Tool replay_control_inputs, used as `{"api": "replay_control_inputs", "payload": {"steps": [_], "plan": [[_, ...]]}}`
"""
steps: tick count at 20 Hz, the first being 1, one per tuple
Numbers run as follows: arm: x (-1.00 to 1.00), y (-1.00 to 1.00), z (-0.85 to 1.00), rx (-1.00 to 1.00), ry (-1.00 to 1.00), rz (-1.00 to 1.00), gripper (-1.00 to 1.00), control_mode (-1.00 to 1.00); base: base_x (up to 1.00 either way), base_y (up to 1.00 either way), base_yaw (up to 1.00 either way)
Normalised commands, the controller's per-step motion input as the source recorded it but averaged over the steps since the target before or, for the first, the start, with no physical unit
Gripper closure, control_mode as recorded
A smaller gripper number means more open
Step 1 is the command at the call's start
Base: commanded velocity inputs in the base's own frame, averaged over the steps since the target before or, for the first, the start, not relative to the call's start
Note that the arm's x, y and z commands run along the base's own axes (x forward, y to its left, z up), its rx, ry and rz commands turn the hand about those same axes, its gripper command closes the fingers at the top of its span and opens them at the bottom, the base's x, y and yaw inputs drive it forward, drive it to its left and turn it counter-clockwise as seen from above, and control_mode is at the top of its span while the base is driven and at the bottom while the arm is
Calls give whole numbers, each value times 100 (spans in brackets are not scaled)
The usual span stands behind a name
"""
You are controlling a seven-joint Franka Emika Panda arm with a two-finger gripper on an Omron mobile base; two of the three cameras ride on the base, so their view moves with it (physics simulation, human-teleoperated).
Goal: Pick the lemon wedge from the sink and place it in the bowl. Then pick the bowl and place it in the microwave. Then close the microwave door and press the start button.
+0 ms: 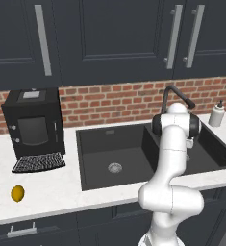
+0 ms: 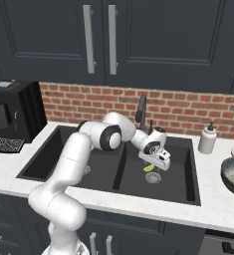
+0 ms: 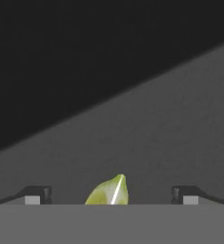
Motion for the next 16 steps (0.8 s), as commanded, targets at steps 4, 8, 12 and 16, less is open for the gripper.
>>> {"api": "replay_control_inputs", "payload": {"steps": [4,8,12,16], "plan": [[8,-4,-19,7,0,0,-100,-100,0,0,0],[25,0,-11,2,0,0,-100,-100,0,0,0],[14,1,-9,0,2,0,-100,-100,0,0,0],[-27,13,-24,0,3,0,-100,-100,0,0,0]]}}
